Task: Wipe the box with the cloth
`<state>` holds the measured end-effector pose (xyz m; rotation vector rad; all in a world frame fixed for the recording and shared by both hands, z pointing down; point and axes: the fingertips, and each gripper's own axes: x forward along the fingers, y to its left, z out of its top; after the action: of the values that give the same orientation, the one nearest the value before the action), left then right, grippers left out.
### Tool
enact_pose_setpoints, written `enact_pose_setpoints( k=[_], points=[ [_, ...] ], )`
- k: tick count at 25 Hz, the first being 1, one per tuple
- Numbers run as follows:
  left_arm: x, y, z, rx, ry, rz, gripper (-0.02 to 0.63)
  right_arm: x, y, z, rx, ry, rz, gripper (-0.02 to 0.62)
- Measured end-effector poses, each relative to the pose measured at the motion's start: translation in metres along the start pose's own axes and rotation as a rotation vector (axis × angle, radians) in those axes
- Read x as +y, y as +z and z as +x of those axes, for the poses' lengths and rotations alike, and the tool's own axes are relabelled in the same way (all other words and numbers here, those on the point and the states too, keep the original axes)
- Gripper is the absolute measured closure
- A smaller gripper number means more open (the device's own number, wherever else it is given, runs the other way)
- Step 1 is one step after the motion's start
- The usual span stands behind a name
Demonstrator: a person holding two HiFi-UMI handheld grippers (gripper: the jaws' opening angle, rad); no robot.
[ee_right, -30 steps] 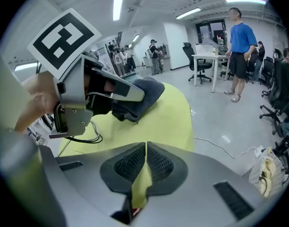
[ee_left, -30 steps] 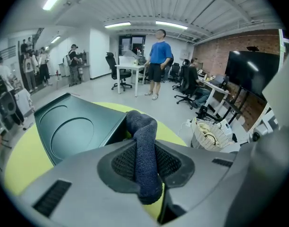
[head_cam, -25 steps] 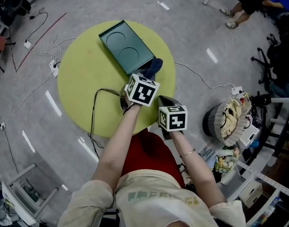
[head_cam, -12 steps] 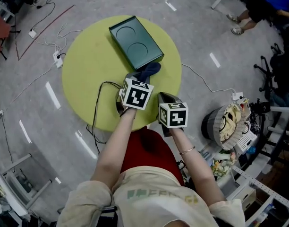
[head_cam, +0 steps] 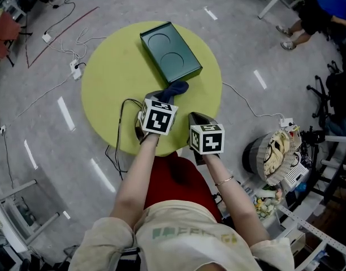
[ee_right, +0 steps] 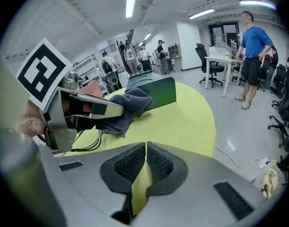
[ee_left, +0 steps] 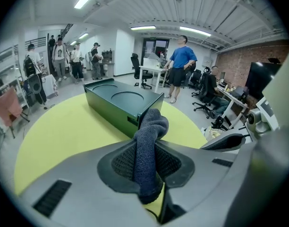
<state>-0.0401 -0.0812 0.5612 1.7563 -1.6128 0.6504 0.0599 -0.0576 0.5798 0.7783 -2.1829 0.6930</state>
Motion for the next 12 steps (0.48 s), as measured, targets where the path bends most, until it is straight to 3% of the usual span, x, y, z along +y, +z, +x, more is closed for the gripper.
enact_pose_setpoints(
  k=[12],
  points=[
    [0.046, -0.026, -0.039, -0.012, 0.092, -0.055, 0.522, 0.031, -0.008, -0.002, -0.016, 0.040, -0.026, 0.555]
  ],
)
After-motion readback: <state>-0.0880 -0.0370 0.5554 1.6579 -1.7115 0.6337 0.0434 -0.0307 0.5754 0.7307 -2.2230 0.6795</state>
